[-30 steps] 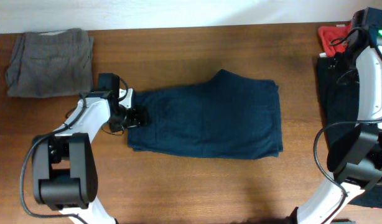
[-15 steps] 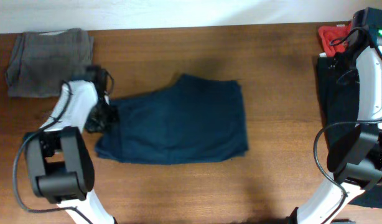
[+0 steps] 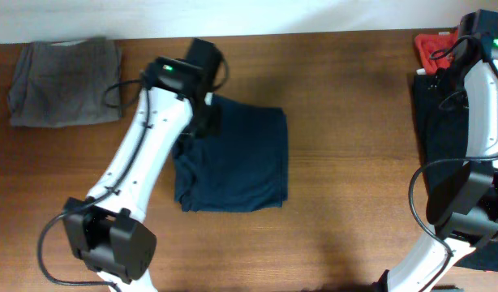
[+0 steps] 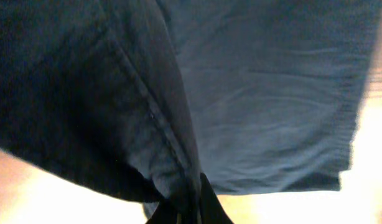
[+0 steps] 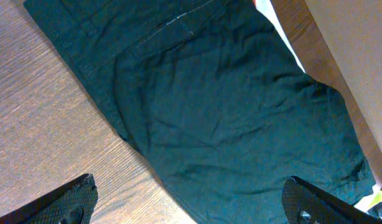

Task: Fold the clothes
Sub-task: 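Fold the grasped end rightward over the shorts with the left gripper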

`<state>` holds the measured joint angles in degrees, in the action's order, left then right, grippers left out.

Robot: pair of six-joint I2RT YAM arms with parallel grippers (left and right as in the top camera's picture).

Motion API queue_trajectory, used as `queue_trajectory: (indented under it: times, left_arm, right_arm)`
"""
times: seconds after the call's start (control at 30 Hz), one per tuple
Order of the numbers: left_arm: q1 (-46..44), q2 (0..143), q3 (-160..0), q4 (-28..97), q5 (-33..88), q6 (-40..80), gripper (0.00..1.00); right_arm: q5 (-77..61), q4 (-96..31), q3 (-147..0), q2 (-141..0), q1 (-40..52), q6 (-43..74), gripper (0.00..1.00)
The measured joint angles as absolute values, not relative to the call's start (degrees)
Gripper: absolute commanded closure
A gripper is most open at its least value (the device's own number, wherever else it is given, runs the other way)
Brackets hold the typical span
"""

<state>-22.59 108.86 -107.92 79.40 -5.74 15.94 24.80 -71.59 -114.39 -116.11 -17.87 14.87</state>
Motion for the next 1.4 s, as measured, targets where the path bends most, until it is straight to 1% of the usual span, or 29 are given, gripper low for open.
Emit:
queue_trajectory:
  times: [0.13, 0.2, 0.33, 0.4, 0.43, 0.5, 0.57, 0.7, 0.8, 0.87, 0.93, 1.07, 1.13, 1.2, 1.3, 1.4]
  left_arm:
    - [-28.91, 109.43, -107.92, 75.33, -3.20, 16.53, 0.99]
    - [-31.33, 113.25, -108.07, 73.56, -1.52, 16.60, 0.99]
    - [-34.54, 121.71, -108.07, 71.07, 1.30, 17.10, 0.99]
    - [-34.24, 122.34, -108.14, 72.40, -0.45, 18.31, 0.99]
    - [-33.26, 122.32, -108.92, 74.61, -1.78, 18.72, 0.99]
    - [-28.27, 122.17, -111.74, 80.12, -3.95, 19.38, 0.99]
    - [-21.43, 120.46, -115.37, 84.42, -5.74, 19.53, 0.99]
    - [-9.50, 106.76, -116.92, 87.11, -7.92, 19.57, 0.99]
    - [-5.82, 101.67, -117.12, 90.43, -8.56, 19.79, 0.99]
    - [-3.62, 99.35, -117.30, 93.91, -11.86, 21.76, 0.99]
    - [-3.44, 99.22, -117.27, 96.71, -15.97, 24.45, 0.99]
    - [-3.46, 99.20, -114.91, 96.55, -17.23, 26.24, 0.99]
    - [-4.14, 99.15, -111.61, 95.18, -15.94, 26.68, 0.99]
    - [-6.94, 99.13, -107.00, 91.77, -15.22, 26.81, 0.99]
    - [-10.96, 98.91, -97.43, 81.80, -14.02, 26.85, 0.99]
    - [-13.89, 99.02, -93.19, 74.39, -12.10, 26.65, 0.99]
  right_arm:
    - [24.80, -71.57, -114.39, -116.11, -17.87, 14.83, 0.02]
    - [24.80, -71.59, -114.39, -116.11, -17.87, 14.83, 0.02]
    - [24.80, -71.57, -114.39, -116.11, -17.87, 14.81, 0.02]
    - [24.80, -71.57, -114.39, -116.11, -17.87, 14.85, 0.01]
    - [24.80, -71.55, -114.39, -116.11, -17.87, 14.83, 0.02]
    - [24.77, -71.64, -114.39, -116.11, -17.87, 14.81, 0.01]
    - [24.80, -71.59, -114.39, -116.11, -17.87, 14.83, 0.01]
    - [24.80, -71.59, -114.39, -116.11, -17.87, 14.81, 0.02]
    - [24.80, -71.55, -114.39, -116.11, -17.87, 14.85, 0.02]
    - [24.80, -71.57, -114.39, -116.11, -17.87, 14.83, 0.02]
    - [24.77, -71.57, -114.39, -116.11, -17.87, 14.85, 0.02]
    - [24.80, -71.59, -114.39, -116.11, -17.87, 14.81, 0.02]
    - [24.77, -71.55, -114.39, -116.11, -17.87, 14.83, 0.02]
    - [24.75, -71.59, -114.39, -116.11, -17.87, 14.83, 0.02]
    - [24.80, -71.55, -114.39, -116.11, -17.87, 14.83, 0.02]
    - [24.80, -71.59, -114.39, -116.11, -17.87, 14.85, 0.02]
